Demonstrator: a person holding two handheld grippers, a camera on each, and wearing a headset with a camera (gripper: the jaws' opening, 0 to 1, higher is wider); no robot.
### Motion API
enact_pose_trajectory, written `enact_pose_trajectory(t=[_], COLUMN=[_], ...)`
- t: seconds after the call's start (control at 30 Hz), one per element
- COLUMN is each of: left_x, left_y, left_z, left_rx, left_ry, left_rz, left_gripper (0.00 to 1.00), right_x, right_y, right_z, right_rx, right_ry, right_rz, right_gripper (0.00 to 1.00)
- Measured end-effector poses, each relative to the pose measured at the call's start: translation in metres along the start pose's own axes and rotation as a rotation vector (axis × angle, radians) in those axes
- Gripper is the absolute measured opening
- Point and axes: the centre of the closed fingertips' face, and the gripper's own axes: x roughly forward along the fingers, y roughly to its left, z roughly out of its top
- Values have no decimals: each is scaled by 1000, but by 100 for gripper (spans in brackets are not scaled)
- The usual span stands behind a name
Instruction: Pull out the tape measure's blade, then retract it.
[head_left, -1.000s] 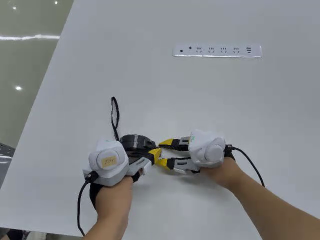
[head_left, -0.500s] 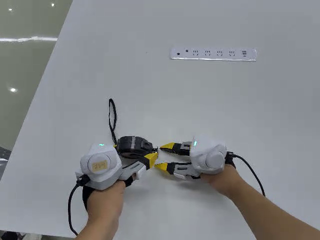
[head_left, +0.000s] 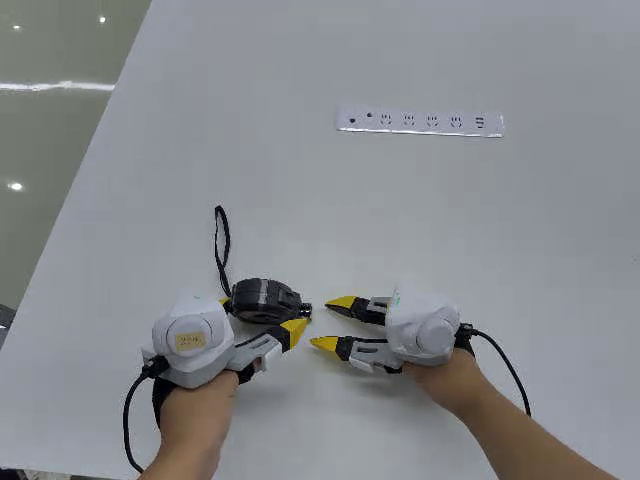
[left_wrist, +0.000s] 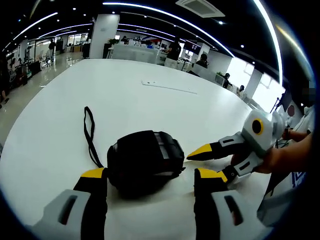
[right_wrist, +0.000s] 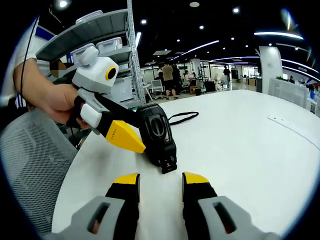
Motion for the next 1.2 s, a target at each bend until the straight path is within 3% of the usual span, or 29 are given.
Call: enact_pose_trajectory(t=[0.33, 0.57, 1.2], left_x=[-5, -9, -27], left_y=[-3, -5, 0], left_z=[-4, -3, -7], left_rx=[28, 83, 112], left_ry=[15, 9, 9], left_rz=[-40, -60, -109], left_gripper=[68, 68, 69], right_x=[-16, -23, -56], right_y=[-4, -3, -1], right_z=[3, 5, 2], right_rx=[34, 52, 105], right_ry=[-13, -18, -15], right_rz=[-55, -87, -181], right_gripper=[34, 36, 41])
